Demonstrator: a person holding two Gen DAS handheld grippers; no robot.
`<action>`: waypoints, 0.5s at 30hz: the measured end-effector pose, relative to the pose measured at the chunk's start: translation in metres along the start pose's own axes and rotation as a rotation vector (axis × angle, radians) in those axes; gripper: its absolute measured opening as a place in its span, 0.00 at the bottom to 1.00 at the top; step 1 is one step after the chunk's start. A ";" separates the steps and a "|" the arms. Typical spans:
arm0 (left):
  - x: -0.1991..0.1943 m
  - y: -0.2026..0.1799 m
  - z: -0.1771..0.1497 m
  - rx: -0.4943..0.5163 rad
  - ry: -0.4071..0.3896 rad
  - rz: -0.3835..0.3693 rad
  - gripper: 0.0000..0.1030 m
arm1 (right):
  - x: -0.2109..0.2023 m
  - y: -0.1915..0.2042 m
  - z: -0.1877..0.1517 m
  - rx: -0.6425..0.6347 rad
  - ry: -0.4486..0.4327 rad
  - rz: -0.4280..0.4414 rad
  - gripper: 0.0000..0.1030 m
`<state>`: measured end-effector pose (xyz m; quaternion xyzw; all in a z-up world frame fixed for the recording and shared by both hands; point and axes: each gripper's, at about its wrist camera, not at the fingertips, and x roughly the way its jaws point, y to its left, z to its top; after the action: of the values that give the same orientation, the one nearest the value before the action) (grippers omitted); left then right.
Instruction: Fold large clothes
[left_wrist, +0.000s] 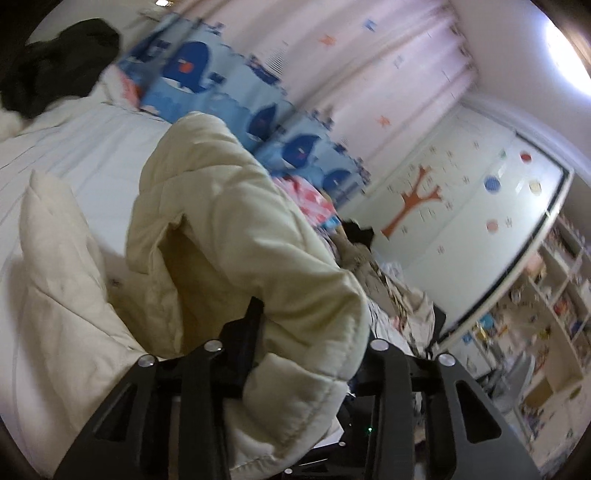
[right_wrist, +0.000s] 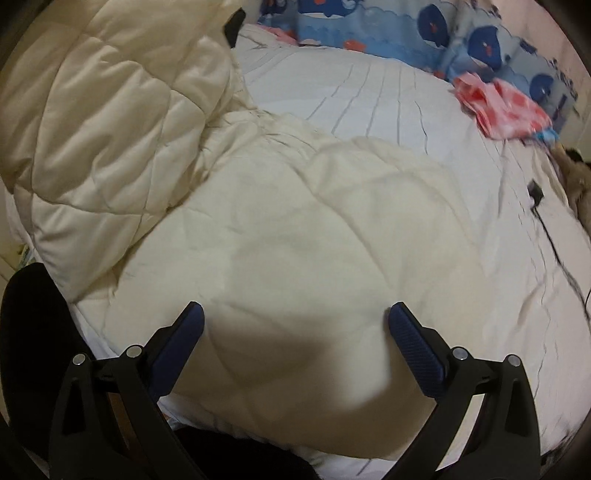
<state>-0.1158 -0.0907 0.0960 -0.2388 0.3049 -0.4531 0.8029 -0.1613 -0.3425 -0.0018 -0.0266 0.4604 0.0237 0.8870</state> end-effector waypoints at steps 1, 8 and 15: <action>0.008 -0.008 -0.002 0.019 0.018 -0.004 0.34 | -0.003 -0.006 -0.004 0.016 -0.012 0.004 0.94; 0.088 -0.076 -0.018 0.087 0.166 -0.132 0.28 | -0.037 -0.057 -0.025 0.138 -0.151 -0.044 0.94; 0.190 -0.090 -0.102 0.156 0.451 -0.178 0.28 | -0.018 -0.110 -0.069 0.283 -0.041 0.000 0.94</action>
<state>-0.1637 -0.3097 0.0317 -0.0952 0.4182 -0.5860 0.6875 -0.2206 -0.4568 -0.0240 0.0992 0.4410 -0.0409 0.8911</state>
